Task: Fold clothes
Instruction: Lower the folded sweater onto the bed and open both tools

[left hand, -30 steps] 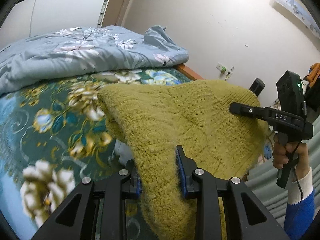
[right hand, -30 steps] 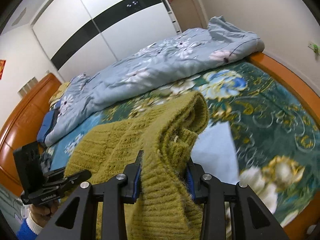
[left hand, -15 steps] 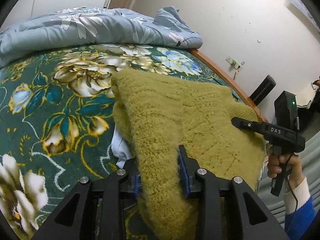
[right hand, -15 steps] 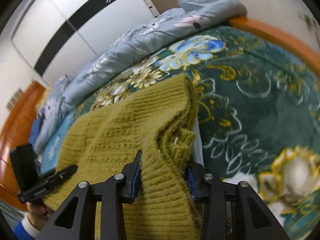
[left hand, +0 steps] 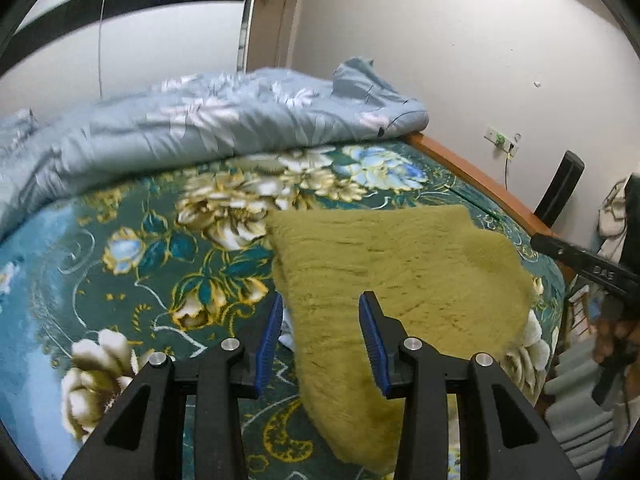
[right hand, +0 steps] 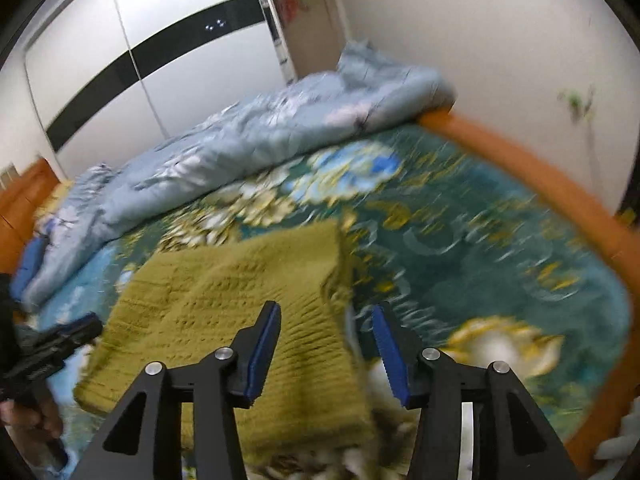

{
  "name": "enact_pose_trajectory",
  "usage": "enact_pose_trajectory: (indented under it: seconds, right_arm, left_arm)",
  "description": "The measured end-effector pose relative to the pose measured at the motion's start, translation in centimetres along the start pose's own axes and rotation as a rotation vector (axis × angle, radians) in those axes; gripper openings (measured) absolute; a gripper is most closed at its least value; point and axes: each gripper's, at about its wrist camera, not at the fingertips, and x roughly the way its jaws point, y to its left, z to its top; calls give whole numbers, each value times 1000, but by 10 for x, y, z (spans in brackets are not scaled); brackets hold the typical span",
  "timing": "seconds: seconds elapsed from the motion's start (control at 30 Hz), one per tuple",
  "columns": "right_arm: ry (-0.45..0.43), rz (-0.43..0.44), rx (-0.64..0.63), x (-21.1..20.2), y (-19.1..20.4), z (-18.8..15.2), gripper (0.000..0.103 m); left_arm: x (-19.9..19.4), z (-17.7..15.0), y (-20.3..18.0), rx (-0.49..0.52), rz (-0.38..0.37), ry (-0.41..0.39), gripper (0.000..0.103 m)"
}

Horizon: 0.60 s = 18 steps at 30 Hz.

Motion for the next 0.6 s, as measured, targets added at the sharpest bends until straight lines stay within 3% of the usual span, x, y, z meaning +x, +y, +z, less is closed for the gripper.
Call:
enact_pose_trajectory:
  seconds: [0.1,0.27,0.4,0.6]
  right_arm:
    - [-6,25,-53,-14,22,-11,55]
    - [42,60,-97,0,44,-40,55]
    - [94,35,-92,22,39,-61,55]
    - [81,65,-43,32,28,-69,57]
  left_arm:
    - [-1,-13,-16,39,6,-7,41]
    - [6,-40,-19,50,8,13,41]
    - [18,-56,-15,54,-11,43,41]
    - [24,-59,-20,92,0,50,42]
